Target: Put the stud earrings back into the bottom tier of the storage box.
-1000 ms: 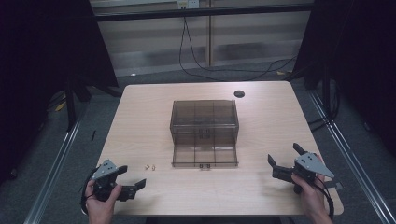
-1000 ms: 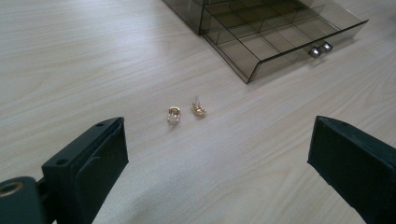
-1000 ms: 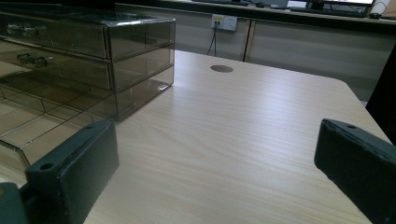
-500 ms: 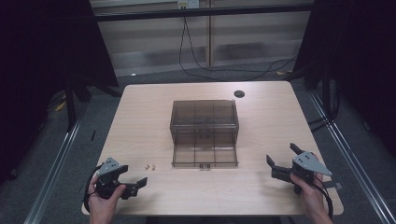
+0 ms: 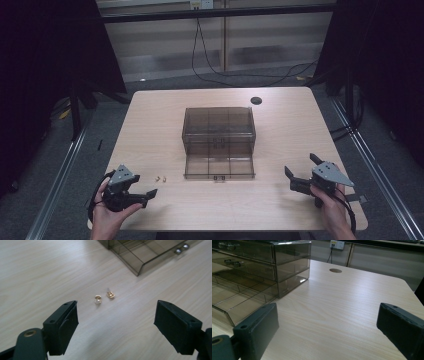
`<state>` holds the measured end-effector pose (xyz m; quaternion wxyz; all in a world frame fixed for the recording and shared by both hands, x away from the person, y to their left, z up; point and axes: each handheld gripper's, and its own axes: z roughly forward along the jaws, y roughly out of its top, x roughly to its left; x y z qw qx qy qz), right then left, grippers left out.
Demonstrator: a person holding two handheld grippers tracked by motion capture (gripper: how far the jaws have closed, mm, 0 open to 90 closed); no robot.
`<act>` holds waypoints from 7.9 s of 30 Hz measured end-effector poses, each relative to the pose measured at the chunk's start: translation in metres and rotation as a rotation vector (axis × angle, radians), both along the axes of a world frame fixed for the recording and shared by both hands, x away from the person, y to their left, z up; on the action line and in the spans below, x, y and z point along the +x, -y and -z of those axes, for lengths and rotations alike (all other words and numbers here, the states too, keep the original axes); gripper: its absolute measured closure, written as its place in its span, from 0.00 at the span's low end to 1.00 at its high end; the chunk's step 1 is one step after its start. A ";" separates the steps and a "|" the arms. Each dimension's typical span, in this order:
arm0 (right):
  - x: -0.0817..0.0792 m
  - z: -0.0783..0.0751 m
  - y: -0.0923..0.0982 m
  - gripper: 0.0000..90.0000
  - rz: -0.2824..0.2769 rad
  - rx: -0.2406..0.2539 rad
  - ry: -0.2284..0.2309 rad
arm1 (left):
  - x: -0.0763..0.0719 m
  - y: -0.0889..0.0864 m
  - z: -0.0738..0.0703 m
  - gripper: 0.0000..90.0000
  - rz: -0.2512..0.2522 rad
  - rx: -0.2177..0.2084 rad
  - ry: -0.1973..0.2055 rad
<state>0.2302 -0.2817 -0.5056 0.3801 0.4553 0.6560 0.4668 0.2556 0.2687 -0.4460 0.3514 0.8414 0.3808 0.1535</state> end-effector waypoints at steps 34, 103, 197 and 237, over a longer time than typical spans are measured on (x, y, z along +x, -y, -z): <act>0.002 0.000 0.001 0.04 -0.014 0.009 -0.017 | 0.076 0.042 -0.013 0.56 0.373 0.341 -0.278; 0.003 0.000 0.001 0.04 -0.030 0.014 -0.018 | 0.118 0.085 0.014 0.95 0.561 0.526 -0.448; 0.003 0.000 0.001 0.04 -0.036 0.015 -0.022 | 0.121 0.248 -0.026 0.95 0.808 0.598 -0.292; 0.003 0.000 0.001 0.04 -0.038 0.015 -0.024 | 0.122 0.238 -0.020 0.82 0.763 0.520 -0.325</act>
